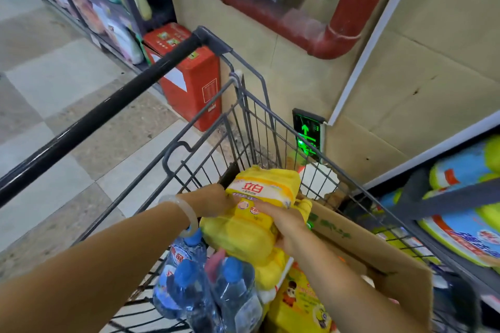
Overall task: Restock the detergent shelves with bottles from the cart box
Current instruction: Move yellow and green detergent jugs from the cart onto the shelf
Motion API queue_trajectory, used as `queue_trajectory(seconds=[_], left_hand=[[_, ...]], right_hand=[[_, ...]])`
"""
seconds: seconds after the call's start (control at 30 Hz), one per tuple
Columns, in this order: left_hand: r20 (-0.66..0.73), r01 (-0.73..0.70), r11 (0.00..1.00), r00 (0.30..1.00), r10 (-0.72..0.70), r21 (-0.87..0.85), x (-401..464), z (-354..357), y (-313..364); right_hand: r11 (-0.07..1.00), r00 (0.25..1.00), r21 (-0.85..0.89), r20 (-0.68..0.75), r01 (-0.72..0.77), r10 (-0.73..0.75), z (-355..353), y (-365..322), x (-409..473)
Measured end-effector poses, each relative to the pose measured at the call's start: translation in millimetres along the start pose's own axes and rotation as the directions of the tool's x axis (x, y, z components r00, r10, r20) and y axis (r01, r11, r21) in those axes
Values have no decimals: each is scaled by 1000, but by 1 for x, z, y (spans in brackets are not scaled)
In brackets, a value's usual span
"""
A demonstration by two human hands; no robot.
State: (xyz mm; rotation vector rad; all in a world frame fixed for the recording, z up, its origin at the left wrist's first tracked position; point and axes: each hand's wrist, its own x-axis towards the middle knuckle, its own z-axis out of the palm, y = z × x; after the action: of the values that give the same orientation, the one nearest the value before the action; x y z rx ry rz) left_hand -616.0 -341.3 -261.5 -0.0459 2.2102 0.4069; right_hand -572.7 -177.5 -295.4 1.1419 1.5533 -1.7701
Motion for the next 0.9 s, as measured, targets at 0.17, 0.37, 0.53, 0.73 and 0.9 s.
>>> queue_trajectory(seconds=[0.17,0.37,0.53,0.73,0.9], left_hand=[[150,-6,930,987,66,-369,11,6,10],[358,97,684,899,251,-723,18,14,33],[318,-73,721,864,391,-689,-7,0,72],[113,-307,719,875,471,-623,-67,9,153],[-33,-488,650,813,581,-582,-132,55,235]], right_hand=[[996,987,58,142,63,-71,-50,4,-13],[981,968,108,177,158,-176,-90,8,-26],[959,940,127,200,253,-275,-128,-3,-54],[878,866,161,159,450,-474,-204,-14,-107],[810,813,137,44,570,-580,-296,4,-170]])
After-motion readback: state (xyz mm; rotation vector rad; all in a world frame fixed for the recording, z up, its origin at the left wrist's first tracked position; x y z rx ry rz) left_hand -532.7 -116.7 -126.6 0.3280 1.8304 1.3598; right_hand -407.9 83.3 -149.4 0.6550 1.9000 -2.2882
